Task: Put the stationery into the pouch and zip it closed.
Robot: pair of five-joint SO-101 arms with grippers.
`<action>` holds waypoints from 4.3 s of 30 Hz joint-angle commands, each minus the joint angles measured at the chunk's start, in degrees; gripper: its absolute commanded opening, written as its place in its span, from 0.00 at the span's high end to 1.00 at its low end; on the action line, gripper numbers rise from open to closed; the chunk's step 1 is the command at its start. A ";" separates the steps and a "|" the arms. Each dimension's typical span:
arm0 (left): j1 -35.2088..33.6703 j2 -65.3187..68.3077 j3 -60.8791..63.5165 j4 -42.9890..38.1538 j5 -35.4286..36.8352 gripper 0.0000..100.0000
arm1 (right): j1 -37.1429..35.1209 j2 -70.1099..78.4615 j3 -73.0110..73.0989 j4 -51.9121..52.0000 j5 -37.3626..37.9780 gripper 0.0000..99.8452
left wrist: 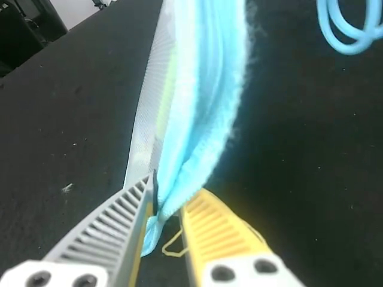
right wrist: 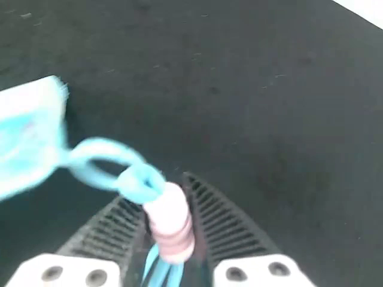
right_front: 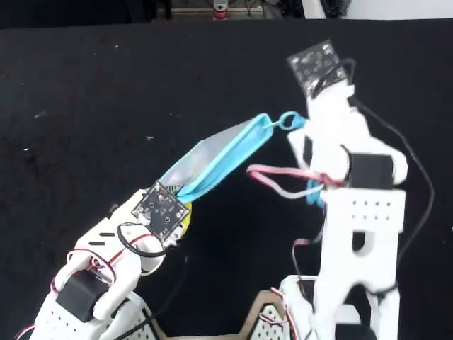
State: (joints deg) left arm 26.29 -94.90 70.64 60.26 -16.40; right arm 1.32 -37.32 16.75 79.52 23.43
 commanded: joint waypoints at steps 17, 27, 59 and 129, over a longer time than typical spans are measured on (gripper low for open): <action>-15.34 0.70 -9.27 -7.74 -0.97 0.97 | -6.07 -33.01 -3.12 12.92 -0.62 0.80; -23.69 4.40 -9.54 -20.31 -1.41 0.97 | 5.45 -33.98 19.91 2.46 -0.26 0.88; -11.21 63.30 -44.70 -14.51 -0.88 0.78 | 6.68 -33.89 46.99 -11.25 -0.53 0.98; -36.26 -9.76 20.97 12.40 2.29 0.97 | -2.90 -70.73 74.33 -11.87 -24.26 0.99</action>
State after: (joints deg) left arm -10.20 -104.66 91.12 72.84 -14.37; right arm 0.62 -98.59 89.89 63.60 -1.10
